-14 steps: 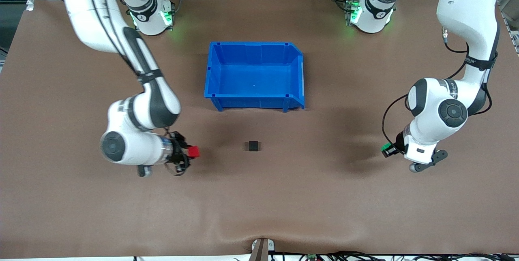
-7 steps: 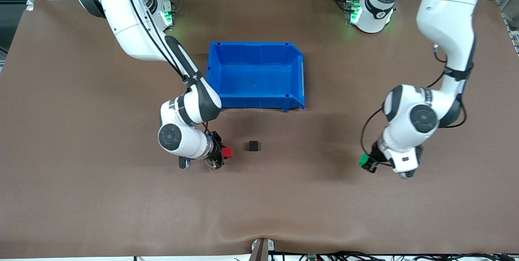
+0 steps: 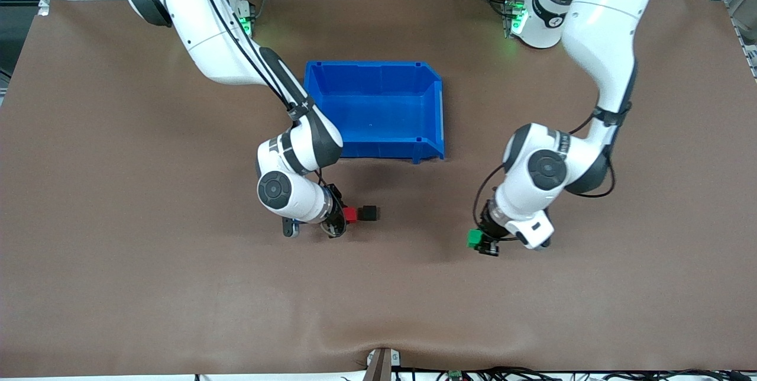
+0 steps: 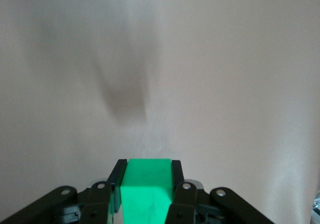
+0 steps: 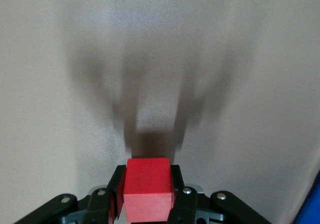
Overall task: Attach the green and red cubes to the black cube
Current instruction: 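Carry the red cube toward the black cube while the left gripper carries green, then set the red and green cubes against the black cube with both grippers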
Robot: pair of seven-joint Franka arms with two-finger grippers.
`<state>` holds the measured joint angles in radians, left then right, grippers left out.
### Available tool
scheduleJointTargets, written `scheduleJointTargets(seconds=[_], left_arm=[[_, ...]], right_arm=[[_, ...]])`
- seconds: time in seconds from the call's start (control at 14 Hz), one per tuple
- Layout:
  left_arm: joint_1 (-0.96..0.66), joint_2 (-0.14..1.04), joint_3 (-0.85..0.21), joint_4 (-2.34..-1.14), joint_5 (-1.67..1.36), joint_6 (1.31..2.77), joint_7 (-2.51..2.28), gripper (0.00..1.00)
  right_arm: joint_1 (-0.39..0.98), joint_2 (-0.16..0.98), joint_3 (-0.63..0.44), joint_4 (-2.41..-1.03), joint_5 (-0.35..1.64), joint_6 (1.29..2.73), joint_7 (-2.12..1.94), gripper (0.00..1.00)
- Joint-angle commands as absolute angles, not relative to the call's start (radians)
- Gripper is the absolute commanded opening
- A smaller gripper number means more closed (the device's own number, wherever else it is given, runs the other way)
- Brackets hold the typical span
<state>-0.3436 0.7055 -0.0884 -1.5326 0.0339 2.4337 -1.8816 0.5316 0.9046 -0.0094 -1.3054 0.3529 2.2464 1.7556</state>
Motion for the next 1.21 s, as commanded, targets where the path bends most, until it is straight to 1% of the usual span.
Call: scheduleJointTargets(seconds=[0.0,0.14,0.21,0.29,0.36,0.43,0.5,0.79,0.93,1.0,1.14], left_arm=[[-0.406,0.758,-0.081,-1.474,0.015,2.419,-1.995,0.0],[-0.446,0.8,-0.081,-1.433,0.014,2.421,-2.054,0.0],[-0.46,0.81,-0.083,-1.422,0.012,2.419,-2.093,0.0],[-0.472,0.811,-0.083,-1.422,0.012,2.418,-2.13,0.0],[-0.489,0.815,-0.084,-1.424,0.011,2.416,-2.152,0.0],[-0.498,0.816,-0.084,-1.424,0.006,2.415,-2.158,0.0],[-0.503,0.83,-0.084,-1.417,-0.015,2.414,-2.16,0.0],[-0.531,0.891,-0.087,-1.353,-0.067,2.416,-2.161,0.0],[-0.538,0.914,-0.087,-1.338,-0.138,2.416,-2.16,0.0],[-0.554,0.919,-0.087,-1.338,-0.14,2.416,-2.16,0.0],[-0.568,0.936,-0.09,-1.327,-0.141,2.416,-2.154,0.0]], right_arm=[[0.551,0.925,-0.018,-1.293,0.388,2.255,1.766,0.0],[0.555,0.936,-0.018,-1.293,0.396,2.267,1.766,0.0],[0.555,0.939,-0.018,-1.293,0.397,2.285,1.766,0.04],[0.555,0.948,-0.017,-1.293,0.397,2.299,1.766,0.27],[0.557,0.957,-0.018,-1.293,0.396,2.306,1.77,0.46],[0.557,0.957,-0.018,-1.293,0.396,2.304,1.772,0.62],[0.557,0.957,-0.018,-1.293,0.394,2.303,1.773,1.0],[0.535,0.91,-0.026,-1.29,0.377,2.237,1.764,1.0],[0.502,0.878,-0.044,-1.281,0.365,2.159,1.758,1.0],[0.488,0.856,-0.057,-1.276,0.335,2.102,1.752,1.0],[0.474,0.83,-0.072,-1.214,0.206,2.039,1.715,1.0]])
